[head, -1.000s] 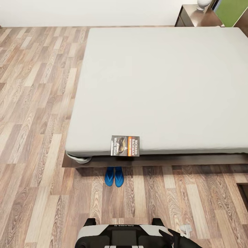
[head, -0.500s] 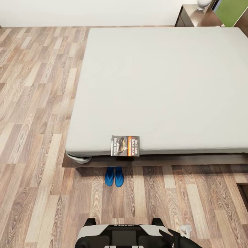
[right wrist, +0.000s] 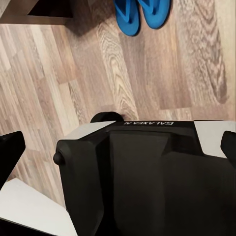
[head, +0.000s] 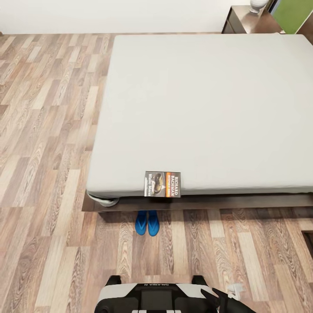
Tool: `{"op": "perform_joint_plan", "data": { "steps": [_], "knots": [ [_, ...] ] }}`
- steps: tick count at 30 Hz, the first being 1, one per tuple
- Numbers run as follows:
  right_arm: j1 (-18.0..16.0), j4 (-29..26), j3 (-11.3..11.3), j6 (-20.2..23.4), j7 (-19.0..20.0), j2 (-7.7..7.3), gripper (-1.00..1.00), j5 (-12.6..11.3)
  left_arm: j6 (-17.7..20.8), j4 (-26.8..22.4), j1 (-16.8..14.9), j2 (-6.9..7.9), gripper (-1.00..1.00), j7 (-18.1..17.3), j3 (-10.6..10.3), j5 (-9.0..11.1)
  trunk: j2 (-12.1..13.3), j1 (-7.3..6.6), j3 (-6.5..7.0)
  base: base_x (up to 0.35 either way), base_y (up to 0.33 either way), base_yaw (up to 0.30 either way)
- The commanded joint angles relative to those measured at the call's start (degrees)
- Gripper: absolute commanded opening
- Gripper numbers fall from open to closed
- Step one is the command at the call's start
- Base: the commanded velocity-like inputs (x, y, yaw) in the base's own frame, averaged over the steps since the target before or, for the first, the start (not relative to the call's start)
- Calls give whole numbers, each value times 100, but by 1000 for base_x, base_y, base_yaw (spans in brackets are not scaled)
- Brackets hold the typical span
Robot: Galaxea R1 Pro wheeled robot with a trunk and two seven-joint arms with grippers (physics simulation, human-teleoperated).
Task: In the bedroom, move the book from the bed onto either nightstand, and place the two sandals side by side next to the bed.
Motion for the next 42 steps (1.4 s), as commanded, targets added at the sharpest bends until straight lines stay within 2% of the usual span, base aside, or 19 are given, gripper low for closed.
{"op": "perform_joint_plan", "data": {
  "steps": [1,10,15,24,27,32,36,42],
  "knots": [
    [-2,5,-16,-1,24,1,100,-5,-13,5,-2,0,100,19,-46,20,-2,0,-2,0,113,0],
    [-4,-20,-42,-1,-2,13,100,-26,-13,10,-2,-3,100,19,-49,15,-2,0,-2,0,43,0],
    [-19,-41,-186,-3,-9,37,100,-180,-13,15,0,-4,100,19,-47,12,-2,0,-2,0,8,0],
    [-164,-53,-294,77,16,0,100,-371,-13,6,100,-3,100,19,-45,18,-2,0,-2,0,2,0],
    [-253,-50,-300,156,42,-5,100,-403,-13,6,110,-3,100,19,-45,19,-2,0,-2,0,0,0],
    [-469,-47,-298,586,165,-3,100,-441,-13,5,123,-4,100,20,-45,19,-2,0,-2,0,0,0],
    [-581,-52,-289,864,384,26,100,-457,-13,4,130,-4,100,20,-45,19,-2,0,-2,0,0,0],
    [-803,-38,-250,1031,739,57,100,-464,-13,4,136,-2,100,19,-45,20,-2,0,-2,0,0,0]
  ]
}}
